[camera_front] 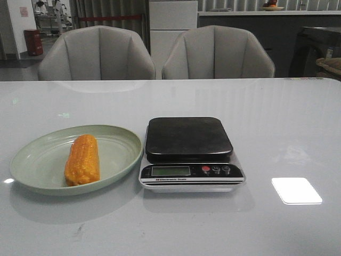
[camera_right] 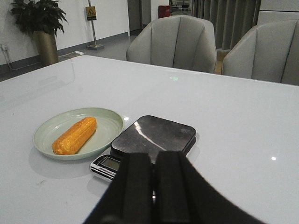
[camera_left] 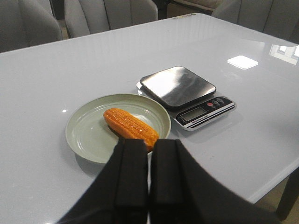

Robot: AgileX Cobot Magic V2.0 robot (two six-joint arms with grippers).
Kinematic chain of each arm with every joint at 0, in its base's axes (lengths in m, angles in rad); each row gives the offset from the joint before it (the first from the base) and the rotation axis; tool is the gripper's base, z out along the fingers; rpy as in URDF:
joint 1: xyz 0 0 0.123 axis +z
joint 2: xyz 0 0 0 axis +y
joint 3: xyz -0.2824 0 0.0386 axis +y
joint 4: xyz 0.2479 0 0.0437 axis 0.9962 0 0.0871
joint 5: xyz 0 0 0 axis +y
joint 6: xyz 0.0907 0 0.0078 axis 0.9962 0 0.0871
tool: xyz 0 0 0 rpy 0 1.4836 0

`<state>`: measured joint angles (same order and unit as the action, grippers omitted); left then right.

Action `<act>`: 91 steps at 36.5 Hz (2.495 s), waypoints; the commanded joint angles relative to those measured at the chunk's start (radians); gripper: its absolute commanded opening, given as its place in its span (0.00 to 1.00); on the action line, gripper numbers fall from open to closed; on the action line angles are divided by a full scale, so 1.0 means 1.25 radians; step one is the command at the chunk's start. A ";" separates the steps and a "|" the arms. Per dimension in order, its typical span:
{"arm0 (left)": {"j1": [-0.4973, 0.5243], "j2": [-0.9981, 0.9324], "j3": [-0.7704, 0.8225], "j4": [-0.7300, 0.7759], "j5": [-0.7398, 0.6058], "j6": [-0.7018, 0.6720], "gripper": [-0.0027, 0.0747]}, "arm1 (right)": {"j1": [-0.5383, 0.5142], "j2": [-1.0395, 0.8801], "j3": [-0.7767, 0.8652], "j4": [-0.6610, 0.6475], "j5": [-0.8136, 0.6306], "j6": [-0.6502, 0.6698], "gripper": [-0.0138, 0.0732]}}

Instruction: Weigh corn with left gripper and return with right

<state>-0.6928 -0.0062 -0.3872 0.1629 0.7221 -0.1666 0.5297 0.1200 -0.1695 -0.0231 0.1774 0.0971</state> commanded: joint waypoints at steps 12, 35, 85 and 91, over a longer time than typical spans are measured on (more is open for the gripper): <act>0.084 -0.012 -0.010 -0.004 -0.106 0.001 0.18 | -0.004 0.009 -0.022 -0.007 -0.060 -0.006 0.35; 0.600 -0.017 0.323 -0.043 -0.578 0.004 0.18 | -0.004 0.009 -0.022 -0.007 -0.060 -0.006 0.35; 0.603 -0.017 0.340 -0.062 -0.578 0.004 0.18 | -0.344 0.004 0.094 -0.006 -0.194 -0.006 0.35; 0.603 -0.017 0.340 -0.062 -0.578 0.004 0.18 | -0.399 -0.076 0.166 -0.006 -0.294 -0.006 0.35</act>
<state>0.0604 -0.0062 0.0058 0.0937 0.0796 -0.1592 0.0495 0.0662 0.0230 -0.0231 -0.0476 0.0971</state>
